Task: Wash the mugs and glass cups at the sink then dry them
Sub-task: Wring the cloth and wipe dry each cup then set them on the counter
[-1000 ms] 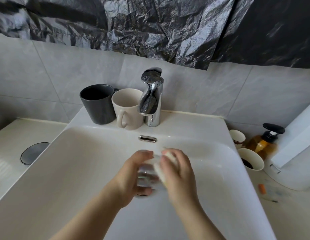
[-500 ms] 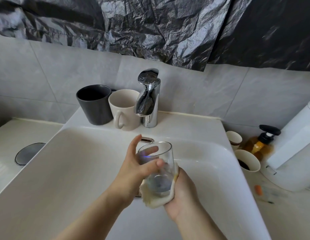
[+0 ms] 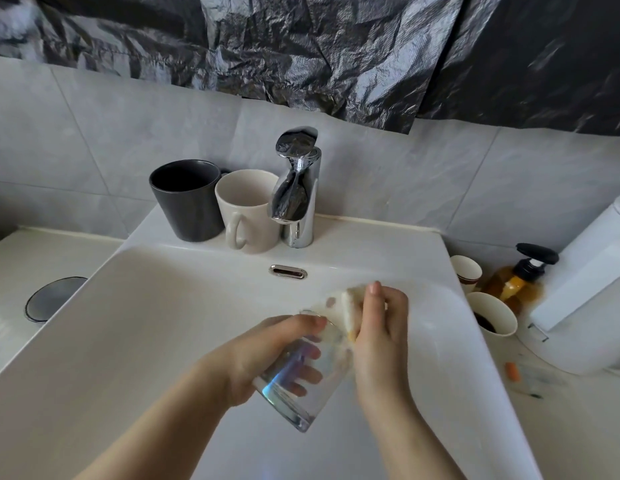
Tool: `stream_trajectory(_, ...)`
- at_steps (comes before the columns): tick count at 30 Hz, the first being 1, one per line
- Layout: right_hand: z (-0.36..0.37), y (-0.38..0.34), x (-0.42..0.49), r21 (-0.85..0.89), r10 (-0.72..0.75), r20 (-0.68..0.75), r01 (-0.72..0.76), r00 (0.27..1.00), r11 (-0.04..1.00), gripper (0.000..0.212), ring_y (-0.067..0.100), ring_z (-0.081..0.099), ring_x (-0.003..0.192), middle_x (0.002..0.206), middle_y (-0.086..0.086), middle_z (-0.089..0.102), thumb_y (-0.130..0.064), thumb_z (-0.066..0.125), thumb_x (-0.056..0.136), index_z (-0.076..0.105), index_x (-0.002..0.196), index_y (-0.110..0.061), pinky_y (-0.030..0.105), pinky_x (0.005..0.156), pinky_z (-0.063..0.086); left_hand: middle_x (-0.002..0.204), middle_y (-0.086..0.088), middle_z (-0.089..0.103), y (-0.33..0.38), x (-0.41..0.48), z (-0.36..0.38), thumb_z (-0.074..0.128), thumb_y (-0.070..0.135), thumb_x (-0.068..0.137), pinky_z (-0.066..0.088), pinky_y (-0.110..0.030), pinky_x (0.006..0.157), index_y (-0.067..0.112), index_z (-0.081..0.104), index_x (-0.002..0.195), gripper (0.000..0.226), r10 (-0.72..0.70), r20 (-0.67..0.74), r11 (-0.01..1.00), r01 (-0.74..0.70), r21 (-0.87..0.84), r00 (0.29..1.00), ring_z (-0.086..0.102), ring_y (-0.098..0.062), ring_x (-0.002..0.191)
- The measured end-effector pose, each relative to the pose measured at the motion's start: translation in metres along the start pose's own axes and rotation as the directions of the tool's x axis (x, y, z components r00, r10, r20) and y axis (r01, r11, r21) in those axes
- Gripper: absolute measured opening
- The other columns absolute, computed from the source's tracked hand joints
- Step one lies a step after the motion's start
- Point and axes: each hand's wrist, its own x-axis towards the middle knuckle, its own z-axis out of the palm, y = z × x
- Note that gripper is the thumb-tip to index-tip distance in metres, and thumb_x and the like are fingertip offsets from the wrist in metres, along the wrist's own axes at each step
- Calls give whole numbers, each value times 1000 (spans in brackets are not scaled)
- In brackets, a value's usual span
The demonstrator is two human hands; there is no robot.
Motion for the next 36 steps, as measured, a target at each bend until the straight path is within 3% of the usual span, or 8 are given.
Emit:
stream_trajectory(4,1,4,0,-203,2,364,77,931,976,50,9,50,62,57,-13,53,-64,44,70,51,68,-14,22,60,39,63,-13,60,1,-1,-5,73,43,48,44,-29,55,2,62,78,51,65,-46,997,-62,49,997,59,-23,53)
stream_trajectory(10,-19,-7,0,-205,189,781,-41,596,978,32,-3,58,62,69,-14,65,-26,75,60,62,87,-13,9,60,43,75,-15,56,5,-4,-17,78,30,54,41,-33,64,6,64,81,39,10,102,999,-14,35,995,51,-25,65)
stream_trajectory(18,-11,4,11,47,298,241,-318,924,947,13,15,46,62,69,2,53,-22,65,85,62,76,-14,23,48,31,92,-8,64,10,-5,-8,73,34,72,58,-38,64,18,63,111,44,100,-117,971,-123,-207,988,67,-24,67)
stream_trajectory(21,-7,3,5,-12,288,322,-300,902,954,12,13,49,62,71,-1,55,-25,65,86,63,80,-15,23,45,36,91,-4,58,3,1,0,65,43,85,52,-32,58,23,57,113,35,152,-285,987,-160,-2,946,62,-20,66)
stream_trajectory(25,-3,-6,-3,-83,163,594,-142,788,986,29,1,63,83,98,-12,64,-37,67,64,66,91,-26,16,61,47,69,-8,58,6,1,-7,50,53,90,40,-30,58,15,63,81,41,-6,-349,969,-81,-235,937,60,-24,47)
stream_trajectory(28,0,-1,-3,-324,46,433,108,900,940,44,5,59,97,105,-16,52,-54,66,48,61,85,-30,27,83,51,72,-10,55,4,5,-10,51,55,88,37,-31,59,10,59,87,46,-30,-363,955,-81,-287,931,62,-24,46)
stream_trajectory(33,-1,5,-3,-104,-10,288,42,957,994,32,1,65,64,76,-8,71,-20,73,80,51,101,-27,27,64,54,94,-15,53,6,5,-12,52,58,86,40,-28,57,13,57,93,46,-38,-394,945,-95,-312,918,66,-31,60)
stream_trajectory(36,-1,6,-5,-92,6,515,48,857,995,26,-1,61,69,76,-13,69,-35,68,80,55,99,-25,18,68,48,80,-10,53,10,1,-11,50,55,88,41,-26,55,13,59,90,43,22,-439,957,-146,-251,898,61,-24,52)
